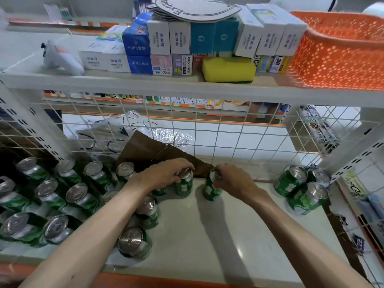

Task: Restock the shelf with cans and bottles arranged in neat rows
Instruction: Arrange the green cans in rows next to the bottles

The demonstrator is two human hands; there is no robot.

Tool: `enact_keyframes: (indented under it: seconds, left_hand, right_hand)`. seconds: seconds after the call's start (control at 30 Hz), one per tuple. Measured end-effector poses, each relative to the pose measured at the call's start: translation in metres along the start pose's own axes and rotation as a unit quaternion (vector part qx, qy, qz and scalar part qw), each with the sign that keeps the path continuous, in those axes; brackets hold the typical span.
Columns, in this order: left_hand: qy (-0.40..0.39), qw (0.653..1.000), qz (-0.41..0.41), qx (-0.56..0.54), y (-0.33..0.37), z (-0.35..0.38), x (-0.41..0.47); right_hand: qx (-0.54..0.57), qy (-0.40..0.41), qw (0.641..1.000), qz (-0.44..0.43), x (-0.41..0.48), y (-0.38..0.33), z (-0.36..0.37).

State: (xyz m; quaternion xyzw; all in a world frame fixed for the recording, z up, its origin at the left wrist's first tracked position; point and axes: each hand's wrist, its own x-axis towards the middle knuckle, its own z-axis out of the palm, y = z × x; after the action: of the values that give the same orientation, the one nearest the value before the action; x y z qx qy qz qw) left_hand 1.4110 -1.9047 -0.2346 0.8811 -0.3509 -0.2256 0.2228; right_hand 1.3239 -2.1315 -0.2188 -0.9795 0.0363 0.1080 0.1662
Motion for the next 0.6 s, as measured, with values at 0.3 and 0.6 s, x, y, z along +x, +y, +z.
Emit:
enact_keyframes:
  seconds: [0.3, 0.6]
  left_hand:
    - [-0.016, 0.999, 0.004, 0.029, -0.007, -0.001, 0.012]
    - [-0.048, 0.998, 0.007, 0.045, -0.004, -0.002, 0.024]
  right_hand:
    - [-0.037, -0.010, 0.998, -0.044, 0.014, 0.002, 0.004]
    - [-0.109, 0.013, 0.992, -0.064, 0.019, -0.004, 0.011]
